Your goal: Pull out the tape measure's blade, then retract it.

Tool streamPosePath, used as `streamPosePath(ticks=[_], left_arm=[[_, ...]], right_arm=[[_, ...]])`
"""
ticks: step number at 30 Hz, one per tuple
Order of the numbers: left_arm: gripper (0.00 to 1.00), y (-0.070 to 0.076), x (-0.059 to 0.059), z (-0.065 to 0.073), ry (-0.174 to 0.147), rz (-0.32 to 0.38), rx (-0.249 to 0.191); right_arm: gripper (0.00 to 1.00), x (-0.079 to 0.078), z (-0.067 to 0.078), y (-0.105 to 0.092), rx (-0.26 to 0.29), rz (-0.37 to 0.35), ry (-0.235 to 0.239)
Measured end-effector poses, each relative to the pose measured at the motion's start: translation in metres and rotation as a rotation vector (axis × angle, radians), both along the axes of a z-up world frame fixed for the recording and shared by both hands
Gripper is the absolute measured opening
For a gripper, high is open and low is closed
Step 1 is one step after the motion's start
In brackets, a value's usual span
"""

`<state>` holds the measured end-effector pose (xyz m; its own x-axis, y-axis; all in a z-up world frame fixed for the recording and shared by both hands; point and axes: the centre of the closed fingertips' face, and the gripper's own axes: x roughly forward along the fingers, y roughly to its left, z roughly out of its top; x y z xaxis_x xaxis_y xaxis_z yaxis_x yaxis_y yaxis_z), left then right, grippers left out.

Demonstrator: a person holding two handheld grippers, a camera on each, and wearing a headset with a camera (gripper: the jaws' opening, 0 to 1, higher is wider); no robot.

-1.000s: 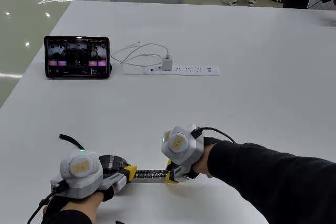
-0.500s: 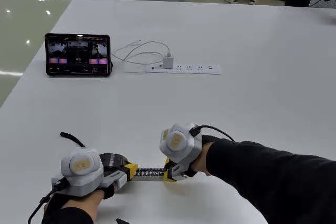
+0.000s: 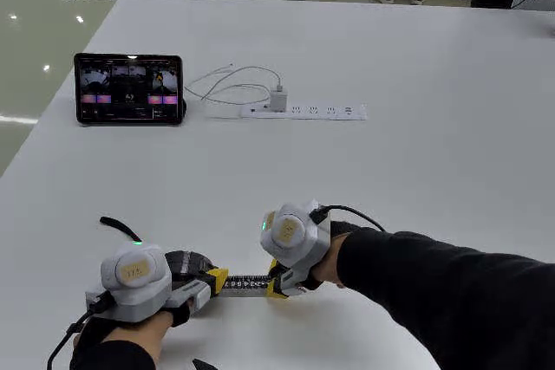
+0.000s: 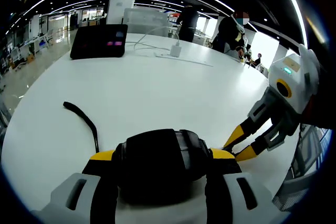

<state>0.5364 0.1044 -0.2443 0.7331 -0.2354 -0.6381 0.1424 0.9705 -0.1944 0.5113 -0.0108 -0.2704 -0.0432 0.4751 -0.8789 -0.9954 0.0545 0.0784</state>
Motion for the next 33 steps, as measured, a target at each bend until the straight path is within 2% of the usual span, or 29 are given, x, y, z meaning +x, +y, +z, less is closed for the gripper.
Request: streamPosePath(ticks=[20, 33], left_arm=[[0.63, 0.0, 0.0, 0.0, 0.0, -0.001, -0.005], [0.63, 0.0, 0.0, 0.0, 0.003, -0.001, -0.008]], right_arm=[[0.1, 0.0, -0.001, 0.009, 0.015, 0.002, 0.0], [0.09, 0.001, 0.0, 0.018, 0.049, 0.005, -0.003]])
